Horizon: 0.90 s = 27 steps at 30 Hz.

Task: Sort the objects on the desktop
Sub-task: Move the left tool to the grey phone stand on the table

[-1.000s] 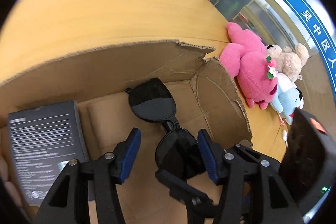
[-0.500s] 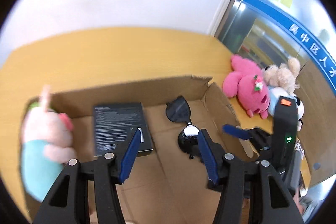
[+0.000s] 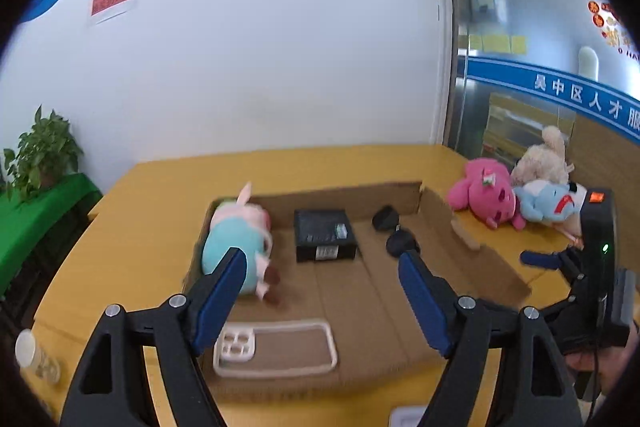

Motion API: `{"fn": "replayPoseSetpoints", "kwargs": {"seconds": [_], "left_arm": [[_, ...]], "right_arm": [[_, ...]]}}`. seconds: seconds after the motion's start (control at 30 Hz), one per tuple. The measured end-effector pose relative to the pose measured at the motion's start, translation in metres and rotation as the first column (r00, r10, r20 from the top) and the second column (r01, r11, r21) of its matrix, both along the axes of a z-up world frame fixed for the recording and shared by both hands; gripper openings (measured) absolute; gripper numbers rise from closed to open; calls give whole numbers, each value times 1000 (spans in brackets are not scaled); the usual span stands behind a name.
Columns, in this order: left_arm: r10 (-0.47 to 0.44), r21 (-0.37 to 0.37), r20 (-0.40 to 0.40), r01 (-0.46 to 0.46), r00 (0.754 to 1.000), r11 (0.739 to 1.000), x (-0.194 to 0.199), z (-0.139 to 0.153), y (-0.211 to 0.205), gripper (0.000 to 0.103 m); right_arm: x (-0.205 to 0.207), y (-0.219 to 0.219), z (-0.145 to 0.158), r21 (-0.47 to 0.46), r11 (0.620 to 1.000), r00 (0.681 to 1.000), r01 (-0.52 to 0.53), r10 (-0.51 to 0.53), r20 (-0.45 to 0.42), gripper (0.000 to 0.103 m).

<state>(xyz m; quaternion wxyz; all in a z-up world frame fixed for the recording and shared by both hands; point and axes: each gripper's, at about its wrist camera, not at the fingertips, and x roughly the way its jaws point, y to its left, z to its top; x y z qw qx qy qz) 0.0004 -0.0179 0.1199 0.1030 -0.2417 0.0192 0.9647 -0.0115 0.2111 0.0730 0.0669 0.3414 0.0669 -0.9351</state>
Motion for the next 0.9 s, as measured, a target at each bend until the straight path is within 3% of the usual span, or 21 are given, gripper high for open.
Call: {"fn": "replayPoseSetpoints", "kwargs": {"seconds": [0.13, 0.27, 0.47, 0.63, 0.77, 0.9], "left_arm": [[39, -19, 30, -38, 999, 999, 27, -19, -6, 79], [45, 19, 50, -46, 998, 999, 43, -32, -4, 79], [11, 69, 121, -20, 993, 997, 43, -48, -1, 79], [-35, 61, 153, 26, 988, 998, 47, -58, 8, 79], [-55, 75, 213, 40, 975, 996, 51, -73, 12, 79], [-88, 108, 313, 56, 946, 993, 62, -97, 15, 79]], "right_arm": [[25, -7, -7, 18, 1000, 1000, -7, 8, -27, 103], [39, -10, -7, 29, 1000, 999, -11, 12, -37, 103], [43, -12, -10, 19, 1000, 999, -24, 24, -31, 103], [40, -9, -20, 0, 999, 999, -33, 33, -4, 103], [44, -2, -31, -104, 986, 991, -134, 134, -4, 103], [49, -1, -58, -106, 955, 956, -278, 286, 72, 102]]}}
